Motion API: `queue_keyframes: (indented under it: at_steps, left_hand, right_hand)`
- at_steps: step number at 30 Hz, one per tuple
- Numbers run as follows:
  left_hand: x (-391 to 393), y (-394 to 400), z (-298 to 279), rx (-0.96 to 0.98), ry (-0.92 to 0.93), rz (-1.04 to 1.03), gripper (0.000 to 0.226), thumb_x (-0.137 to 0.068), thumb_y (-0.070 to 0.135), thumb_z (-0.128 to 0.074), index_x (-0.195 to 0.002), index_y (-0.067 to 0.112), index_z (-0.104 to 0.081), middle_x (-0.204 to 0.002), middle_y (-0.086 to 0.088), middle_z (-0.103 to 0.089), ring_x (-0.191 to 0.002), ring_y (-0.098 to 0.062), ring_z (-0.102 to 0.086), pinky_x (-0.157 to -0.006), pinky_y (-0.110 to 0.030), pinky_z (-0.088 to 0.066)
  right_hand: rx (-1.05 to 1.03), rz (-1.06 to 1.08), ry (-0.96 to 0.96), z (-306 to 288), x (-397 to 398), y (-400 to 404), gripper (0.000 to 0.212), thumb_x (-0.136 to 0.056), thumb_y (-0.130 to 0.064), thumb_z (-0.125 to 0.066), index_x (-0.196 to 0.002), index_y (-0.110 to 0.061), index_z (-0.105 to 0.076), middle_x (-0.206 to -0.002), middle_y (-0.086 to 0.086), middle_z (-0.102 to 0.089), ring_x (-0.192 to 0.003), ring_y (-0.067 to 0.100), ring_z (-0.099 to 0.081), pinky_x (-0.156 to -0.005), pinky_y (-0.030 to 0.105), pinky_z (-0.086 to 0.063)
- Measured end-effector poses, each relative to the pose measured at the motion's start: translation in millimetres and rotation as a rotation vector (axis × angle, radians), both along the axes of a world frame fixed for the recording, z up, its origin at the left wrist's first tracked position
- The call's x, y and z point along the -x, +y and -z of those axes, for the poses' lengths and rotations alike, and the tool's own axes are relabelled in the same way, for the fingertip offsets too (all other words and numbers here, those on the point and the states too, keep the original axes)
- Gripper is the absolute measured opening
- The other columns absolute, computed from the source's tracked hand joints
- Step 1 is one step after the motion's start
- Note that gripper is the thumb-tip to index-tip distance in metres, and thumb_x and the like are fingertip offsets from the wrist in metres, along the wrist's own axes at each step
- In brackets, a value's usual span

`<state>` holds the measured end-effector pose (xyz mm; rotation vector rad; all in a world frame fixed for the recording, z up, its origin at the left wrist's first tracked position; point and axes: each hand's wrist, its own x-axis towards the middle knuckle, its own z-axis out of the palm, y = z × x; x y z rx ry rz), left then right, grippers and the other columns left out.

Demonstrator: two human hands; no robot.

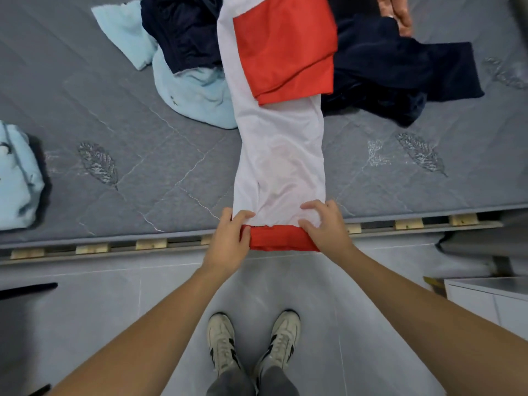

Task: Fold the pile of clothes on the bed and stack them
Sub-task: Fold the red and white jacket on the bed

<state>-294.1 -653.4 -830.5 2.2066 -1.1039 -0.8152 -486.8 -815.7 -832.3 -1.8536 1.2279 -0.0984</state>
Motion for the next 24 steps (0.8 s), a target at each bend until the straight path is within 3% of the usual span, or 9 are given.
queue_keyframes:
  at_steps: [2, 3, 5, 8, 10, 14, 17, 20, 24]
  left_hand:
    - [-2.7, 10.9, 0.4, -0.001, -0.33, 0.124, 0.053, -0.09, 0.016, -0.064, -0.142, 0.022, -0.057, -0.145, -0.009, -0.043, -0.126, -0.029, -0.051, -0.1, -0.046, -0.048]
    - [-6.5, 15.7, 0.1, 0.002, -0.434, 0.182, 0.065, -0.085, 0.021, -0.066, -0.149, 0.021, -0.052, -0.157, -0.013, -0.036, -0.139, -0.033, -0.042, -0.109, -0.047, -0.041]
    - [-12.8, 22.1, 1.9, 0.019, -0.523, 0.352, 0.084, -0.082, 0.028, -0.066, -0.16, 0.021, -0.037, -0.17, -0.013, -0.022, -0.155, -0.033, -0.026, -0.124, -0.049, -0.027]
    - [-19.0, 24.5, 15.0, 0.001, -0.576, 0.614, 0.101, -0.079, 0.031, -0.072, -0.166, 0.027, -0.021, -0.175, -0.005, -0.008, -0.162, -0.027, -0.01, -0.13, -0.048, -0.017]
    - [-22.0, 21.3, 23.1, -0.034, -0.604, 0.669, 0.108, -0.077, 0.023, -0.076, -0.167, 0.028, -0.017, -0.176, -0.003, -0.004, -0.162, -0.026, -0.006, -0.13, -0.048, -0.017]
    - [-32.4, 9.6, 35.8, -0.038, -0.641, 0.668, 0.112, -0.077, -0.007, -0.064, -0.168, 0.03, -0.009, -0.176, -0.001, -0.001, -0.163, -0.025, -0.003, -0.13, -0.046, -0.016]
    - [-42.8, 2.8, 40.9, -0.003, -0.652, 0.711, 0.111, -0.074, -0.017, -0.049, -0.168, 0.03, -0.012, -0.176, 0.0, -0.005, -0.162, -0.024, -0.005, -0.13, -0.046, -0.017]
    - [-48.8, 0.7, 41.5, 0.046, -0.615, 0.728, 0.101, -0.08, -0.015, -0.039, -0.167, 0.031, -0.017, -0.176, 0.001, -0.009, -0.162, -0.023, -0.008, -0.13, -0.046, -0.018]
    - [-52.0, 0.5, 35.2, 0.086, -0.472, 0.697, 0.101, -0.082, -0.011, -0.071, -0.165, 0.029, -0.029, -0.174, 0.004, -0.016, -0.162, -0.021, -0.012, -0.13, -0.045, -0.019]
  right_hand:
    - [0.043, -0.16, 0.064, -0.8, 12.1, 7.6, 0.065, -0.085, -0.035, -0.084, -0.142, -0.034, -0.052, -0.129, -0.005, -0.034, -0.107, 0.001, -0.049, -0.098, 0.026, -0.047]
    - [0.157, -0.273, 0.134, 0.7, 17.2, 10.4, 0.084, -0.08, -0.04, -0.087, -0.151, -0.035, -0.043, -0.141, -0.004, -0.03, -0.118, 0.012, -0.047, -0.101, 0.034, -0.049]
    - [0.476, -0.446, 0.289, 5.3, 26.9, 13.7, 0.109, -0.072, -0.048, -0.089, -0.161, -0.03, -0.029, -0.163, 0.011, -0.021, -0.138, 0.033, -0.038, -0.105, 0.051, -0.049]
    - [0.698, -0.458, 0.345, 10.1, 31.4, 16.6, 0.125, -0.067, -0.053, -0.091, -0.165, -0.023, -0.019, -0.172, 0.02, -0.006, -0.156, 0.043, -0.016, -0.123, 0.058, -0.027]
    - [0.763, -0.525, 0.308, 18.2, 31.9, 20.8, 0.128, -0.065, -0.048, -0.092, -0.166, -0.022, -0.018, -0.173, 0.017, -0.002, -0.16, 0.039, -0.007, -0.128, 0.055, -0.016]
    - [0.798, -0.791, 0.318, 39.3, 35.5, 27.8, 0.13, -0.068, -0.027, -0.091, -0.167, -0.017, -0.007, -0.175, 0.008, 0.002, -0.162, 0.029, -0.002, -0.129, 0.052, -0.014]
    - [0.843, -0.824, 0.319, 54.1, 34.6, 15.2, 0.118, -0.074, 0.001, -0.073, -0.168, -0.018, -0.003, -0.175, 0.005, 0.0, -0.162, 0.027, -0.003, -0.129, 0.049, -0.016]
    - [0.875, -0.826, 0.291, 57.5, 31.1, 1.0, 0.104, -0.079, 0.012, -0.053, -0.168, -0.019, -0.009, -0.175, 0.003, -0.006, -0.162, 0.026, -0.007, -0.128, 0.049, -0.019]
    - [0.788, -0.827, 0.176, 45.4, 33.3, -7.6, 0.09, -0.084, 0.015, -0.046, -0.165, -0.02, -0.027, -0.173, 0.0, -0.02, -0.161, 0.022, -0.014, -0.128, 0.048, -0.022]
